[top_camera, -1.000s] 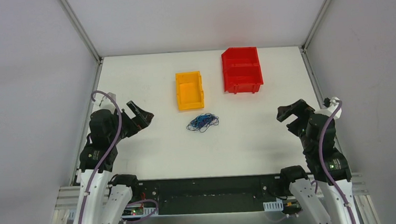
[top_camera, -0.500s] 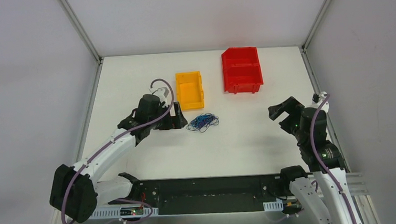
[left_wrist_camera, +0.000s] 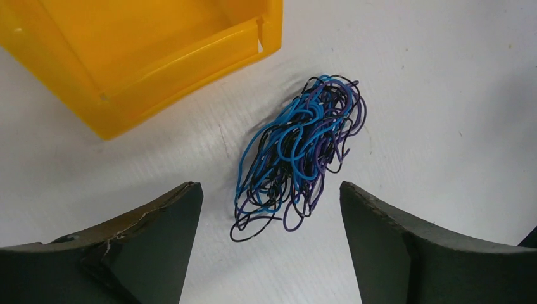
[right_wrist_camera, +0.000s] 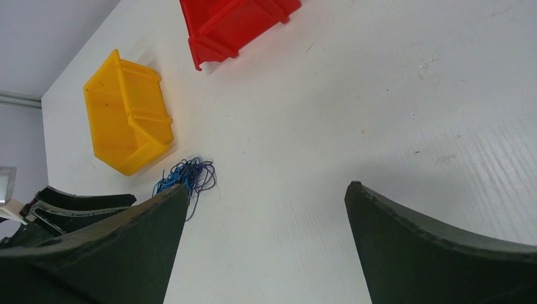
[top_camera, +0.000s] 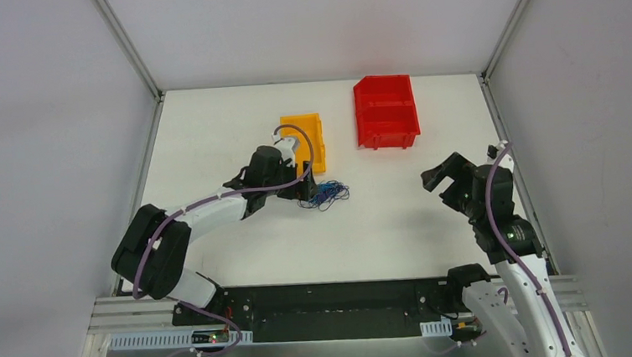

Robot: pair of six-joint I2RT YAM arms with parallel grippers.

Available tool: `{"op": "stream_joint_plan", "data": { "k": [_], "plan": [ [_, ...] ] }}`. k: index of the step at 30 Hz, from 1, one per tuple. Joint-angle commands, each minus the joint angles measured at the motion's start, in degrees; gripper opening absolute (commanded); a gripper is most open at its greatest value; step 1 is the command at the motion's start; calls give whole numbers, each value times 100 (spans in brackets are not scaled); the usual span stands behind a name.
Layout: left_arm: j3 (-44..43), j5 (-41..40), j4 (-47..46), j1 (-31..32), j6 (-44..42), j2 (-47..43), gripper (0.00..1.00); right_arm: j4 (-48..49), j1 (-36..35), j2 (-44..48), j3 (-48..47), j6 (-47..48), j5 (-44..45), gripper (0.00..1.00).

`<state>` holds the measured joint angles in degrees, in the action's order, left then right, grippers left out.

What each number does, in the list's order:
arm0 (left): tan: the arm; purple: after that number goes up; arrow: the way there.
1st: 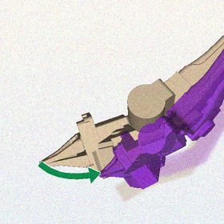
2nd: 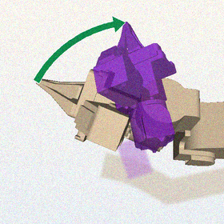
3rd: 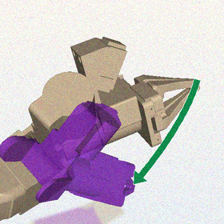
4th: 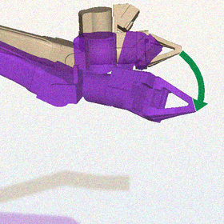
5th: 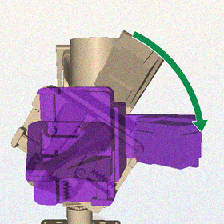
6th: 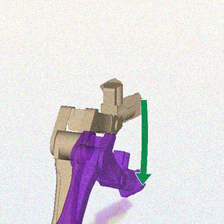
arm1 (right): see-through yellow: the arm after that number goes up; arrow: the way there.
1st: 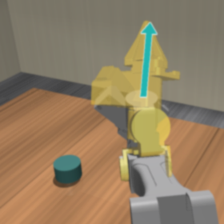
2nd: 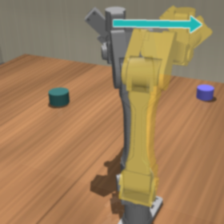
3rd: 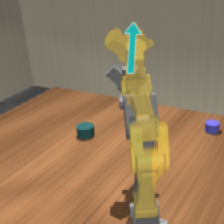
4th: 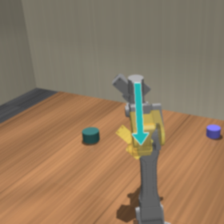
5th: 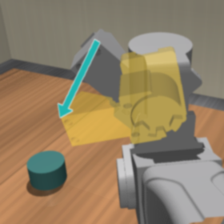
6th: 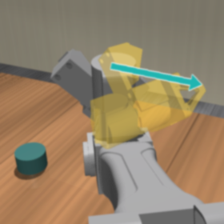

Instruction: Untangle the cables

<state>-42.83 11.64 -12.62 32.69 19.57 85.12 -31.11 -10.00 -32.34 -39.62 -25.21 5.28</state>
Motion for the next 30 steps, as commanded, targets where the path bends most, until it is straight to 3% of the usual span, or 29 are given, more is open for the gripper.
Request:
{"op": "stream_joint_plan", "data": {
  "k": [1, 4, 8, 12, 19, 21, 22, 23, 24, 30],
  "plan": [
    [-386, 342, -467, 51, -260, 173, 80, 53, -20, -13, -284, 166, -25, 99],
    [-469, 363, -353, 66, -278, 328, 71, 52, -20, -78, -346, 170, -88, 99],
    [-562, 175, 19, 71, -288, 466, 69, 50, -20, -165, -344, 95, -238, 99],
    [-520, 60, 277, 71, -322, 441, 62, 114, -20, -246, -259, -9, -419, 99],
    [-464, 420, 526, 71, -127, 549, 56, 2, -24, -431, -409, -37, -833, 99],
    [-461, 551, 518, 71, -60, 586, 39, 11, -20, -415, -371, -44, -856, 99],
    [-468, 611, 509, 71, -28, 585, 20, 41, -20, -418, -341, -57, -886, 99],
    [-477, 641, 507, 71, -10, 570, 7, 75, -24, -433, -307, -81, -936, 98],
    [-480, 668, 511, 71, 22, 532, 0, 126, -20, -464, -273, -101, -1023, 97],
    [-165, 1112, 264, 71, 136, -30, 0, 354, -35, -903, -225, -147, -1605, 94]
  ]
}}
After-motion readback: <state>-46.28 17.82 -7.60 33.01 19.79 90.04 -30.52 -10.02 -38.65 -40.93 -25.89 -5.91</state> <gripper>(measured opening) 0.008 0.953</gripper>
